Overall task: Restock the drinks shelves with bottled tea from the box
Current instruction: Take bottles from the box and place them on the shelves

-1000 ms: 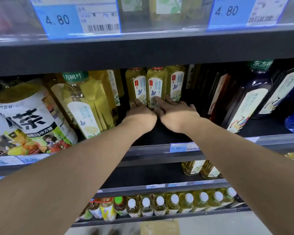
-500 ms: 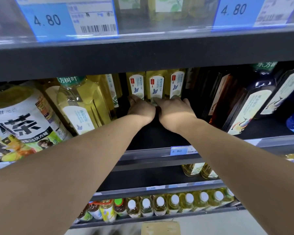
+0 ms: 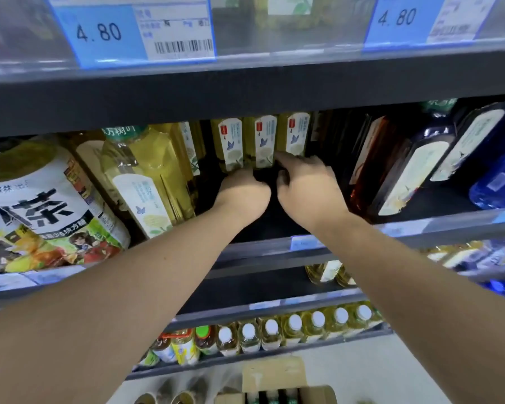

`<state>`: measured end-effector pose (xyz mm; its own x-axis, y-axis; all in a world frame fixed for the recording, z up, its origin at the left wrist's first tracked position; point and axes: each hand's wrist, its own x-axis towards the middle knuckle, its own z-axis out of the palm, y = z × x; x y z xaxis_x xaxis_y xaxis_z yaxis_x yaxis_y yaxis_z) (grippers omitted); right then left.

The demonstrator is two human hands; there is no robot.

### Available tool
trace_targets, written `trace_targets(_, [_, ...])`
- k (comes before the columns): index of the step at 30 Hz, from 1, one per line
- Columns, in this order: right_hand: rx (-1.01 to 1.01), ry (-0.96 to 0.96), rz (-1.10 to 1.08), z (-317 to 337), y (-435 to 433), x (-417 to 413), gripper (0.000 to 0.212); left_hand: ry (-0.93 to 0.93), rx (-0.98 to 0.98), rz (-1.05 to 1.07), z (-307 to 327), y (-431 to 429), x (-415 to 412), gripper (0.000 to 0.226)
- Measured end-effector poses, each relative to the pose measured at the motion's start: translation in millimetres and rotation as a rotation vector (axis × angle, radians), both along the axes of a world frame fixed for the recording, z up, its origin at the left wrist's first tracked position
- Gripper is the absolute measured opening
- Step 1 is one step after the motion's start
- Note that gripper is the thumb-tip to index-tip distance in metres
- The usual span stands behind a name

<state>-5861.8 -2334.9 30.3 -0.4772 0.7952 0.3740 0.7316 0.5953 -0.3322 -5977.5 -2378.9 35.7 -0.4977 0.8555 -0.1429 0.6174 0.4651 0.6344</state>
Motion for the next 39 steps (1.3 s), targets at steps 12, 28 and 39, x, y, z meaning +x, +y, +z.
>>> trace_targets(12, [-0.084, 0.112, -0.01, -84.0, -160.6, 141.9, 0.028, 0.463, 0.522, -0.359, -52.1, -161.0, 94.0, 0.023])
trace_targets(28, [-0.907, -0.363, -0.136, -430.8, -312.8, 183.0, 0.023, 0.157, -0.456, -0.279, -432.1, -329.8, 160.5, 0.017])
trace_targets(39, [-1.009, -0.278, -0.224, -597.5, -296.9, 126.8, 0.025, -0.188, -0.587, 0.131, -593.6, -290.2, 162.9, 0.036])
